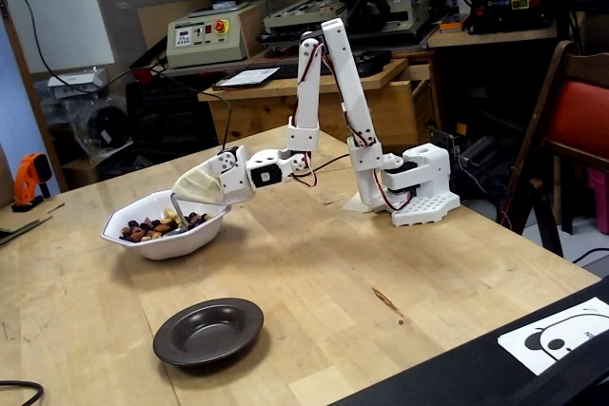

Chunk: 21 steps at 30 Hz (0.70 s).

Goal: Use spoon to transfer food from the white bowl to brown plate

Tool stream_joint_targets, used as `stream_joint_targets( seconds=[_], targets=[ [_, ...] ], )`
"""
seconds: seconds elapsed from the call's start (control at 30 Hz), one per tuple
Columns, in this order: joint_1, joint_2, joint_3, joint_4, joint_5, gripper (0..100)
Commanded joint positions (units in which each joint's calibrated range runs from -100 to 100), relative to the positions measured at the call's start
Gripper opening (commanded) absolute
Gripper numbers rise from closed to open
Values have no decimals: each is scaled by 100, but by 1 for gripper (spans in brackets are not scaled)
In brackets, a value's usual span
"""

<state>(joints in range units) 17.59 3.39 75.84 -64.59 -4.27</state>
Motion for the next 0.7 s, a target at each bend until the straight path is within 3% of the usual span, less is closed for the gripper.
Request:
stream_joint_targets(
  seconds=[0.0,0.67],
  targets=[
    [-41,25,-89,-363,-10,5],
    [-33,33,-1221,-505,-10,5]
  ],
)
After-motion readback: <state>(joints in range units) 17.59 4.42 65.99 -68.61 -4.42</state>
